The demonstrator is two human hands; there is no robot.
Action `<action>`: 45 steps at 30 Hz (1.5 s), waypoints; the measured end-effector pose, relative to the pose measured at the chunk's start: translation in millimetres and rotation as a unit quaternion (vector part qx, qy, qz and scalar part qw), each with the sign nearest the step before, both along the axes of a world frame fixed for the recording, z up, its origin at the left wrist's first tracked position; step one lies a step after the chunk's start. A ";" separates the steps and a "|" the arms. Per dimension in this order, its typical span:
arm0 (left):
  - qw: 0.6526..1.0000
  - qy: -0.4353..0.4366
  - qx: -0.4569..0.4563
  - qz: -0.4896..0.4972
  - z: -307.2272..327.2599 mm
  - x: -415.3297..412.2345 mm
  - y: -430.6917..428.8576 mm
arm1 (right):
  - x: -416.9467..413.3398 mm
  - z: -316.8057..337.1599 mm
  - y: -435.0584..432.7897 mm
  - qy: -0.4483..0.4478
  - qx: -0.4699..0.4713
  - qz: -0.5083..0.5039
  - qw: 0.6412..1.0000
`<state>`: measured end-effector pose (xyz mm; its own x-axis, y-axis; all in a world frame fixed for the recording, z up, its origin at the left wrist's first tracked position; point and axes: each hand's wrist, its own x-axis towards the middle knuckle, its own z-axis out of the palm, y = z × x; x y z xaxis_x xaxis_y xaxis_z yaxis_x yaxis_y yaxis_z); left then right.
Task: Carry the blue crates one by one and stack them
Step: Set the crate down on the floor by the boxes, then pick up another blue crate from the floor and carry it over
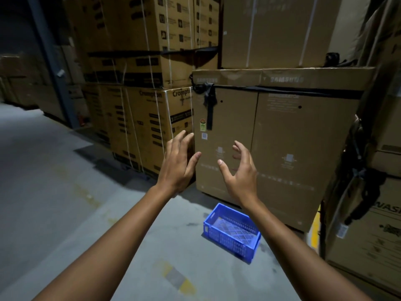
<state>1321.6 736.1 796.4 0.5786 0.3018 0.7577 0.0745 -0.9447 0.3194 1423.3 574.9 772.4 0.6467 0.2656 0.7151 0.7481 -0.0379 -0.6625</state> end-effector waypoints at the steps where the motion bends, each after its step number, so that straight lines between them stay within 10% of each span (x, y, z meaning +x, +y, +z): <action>1: 1.000 -0.004 -0.006 0.009 -0.2 -19.7 -2.7 | -20.0 -0.4 -2.9 -0.002 -0.001 0.008 1.000; 28: 0.963 0.039 -0.018 0.268 -23.5 -381.5 -215.4 | -323.7 -26.4 -122.2 0.041 -0.060 0.309 0.948; 45: 0.910 0.013 -0.037 0.413 -36.1 -748.9 -394.9 | -648.3 -33.9 -236.8 0.044 -0.048 0.453 0.889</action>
